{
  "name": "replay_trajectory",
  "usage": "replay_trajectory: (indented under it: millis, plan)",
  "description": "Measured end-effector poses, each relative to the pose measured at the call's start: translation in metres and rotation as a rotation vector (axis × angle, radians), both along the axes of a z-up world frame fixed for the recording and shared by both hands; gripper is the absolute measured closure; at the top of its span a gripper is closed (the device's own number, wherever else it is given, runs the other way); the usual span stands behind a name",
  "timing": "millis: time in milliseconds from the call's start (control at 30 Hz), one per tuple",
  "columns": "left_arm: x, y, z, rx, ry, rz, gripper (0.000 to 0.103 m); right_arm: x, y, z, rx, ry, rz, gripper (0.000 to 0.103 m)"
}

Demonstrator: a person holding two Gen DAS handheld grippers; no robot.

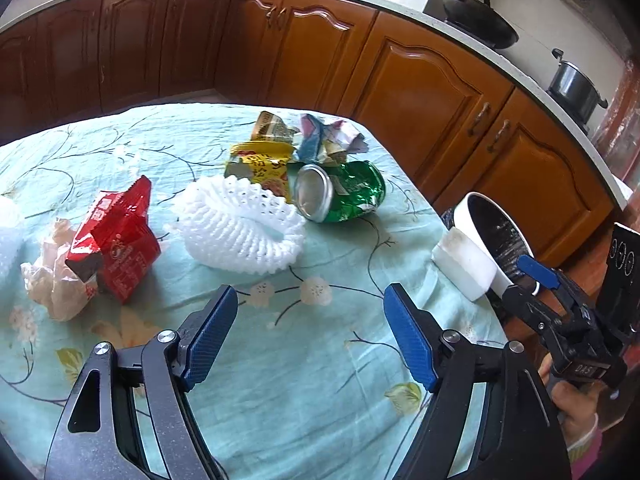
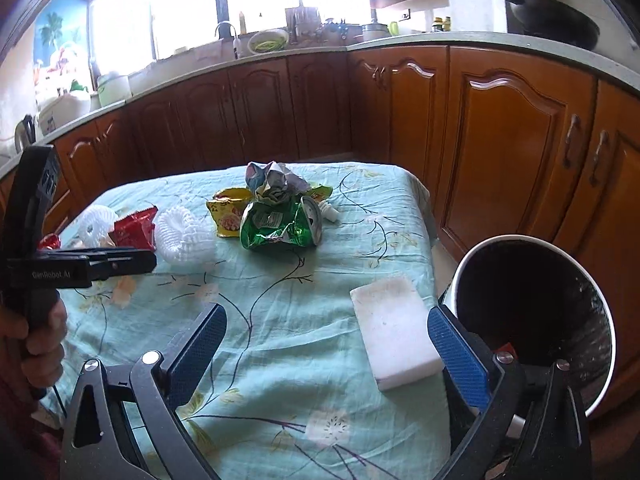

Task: Collect trash
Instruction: 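Grasp white sponge block with right tool while left tool grasps white foam net, then carry sponge and foam net over bin and release both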

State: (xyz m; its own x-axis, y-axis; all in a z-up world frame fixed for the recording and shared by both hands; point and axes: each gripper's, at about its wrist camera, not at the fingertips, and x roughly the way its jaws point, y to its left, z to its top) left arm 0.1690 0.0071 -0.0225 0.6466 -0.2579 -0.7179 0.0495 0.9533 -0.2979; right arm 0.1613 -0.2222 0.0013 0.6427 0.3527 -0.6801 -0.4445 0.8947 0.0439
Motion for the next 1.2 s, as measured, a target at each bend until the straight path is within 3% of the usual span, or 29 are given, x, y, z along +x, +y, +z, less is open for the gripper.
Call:
replay_trajectory:
  millis: [267, 567, 633, 700, 733, 900, 1200]
  plan:
    - [0.031, 0.022, -0.006, 0.011, 0.046, 0.088, 0.025, 0.038, 0.006, -0.035, -0.120, 0.121, 0.021, 0.004]
    - [0.057, 0.022, -0.022, 0.074, 0.073, 0.100, 0.029, 0.045, -0.002, -0.038, -0.154, 0.123, -0.030, 0.019]
    - [0.060, 0.015, -0.025, 0.095, 0.079, 0.078, 0.040, 0.046, -0.004, -0.038, -0.162, 0.117, -0.044, 0.022]
    - [0.058, 0.010, -0.027, 0.109, 0.079, 0.055, 0.052, 0.048, -0.005, -0.038, -0.181, 0.112, -0.059, 0.034]
    - [0.057, 0.008, -0.026, 0.112, 0.074, 0.046, 0.059, 0.049, -0.004, -0.039, -0.193, 0.115, -0.066, 0.051]
    - [0.052, 0.005, -0.021, 0.112, 0.056, 0.016, 0.085, 0.044, -0.008, -0.035, -0.181, 0.113, -0.096, 0.055]
    - [0.026, -0.004, -0.002, 0.045, 0.008, -0.054, 0.087, 0.009, -0.015, -0.006, 0.013, 0.074, -0.124, 0.056]
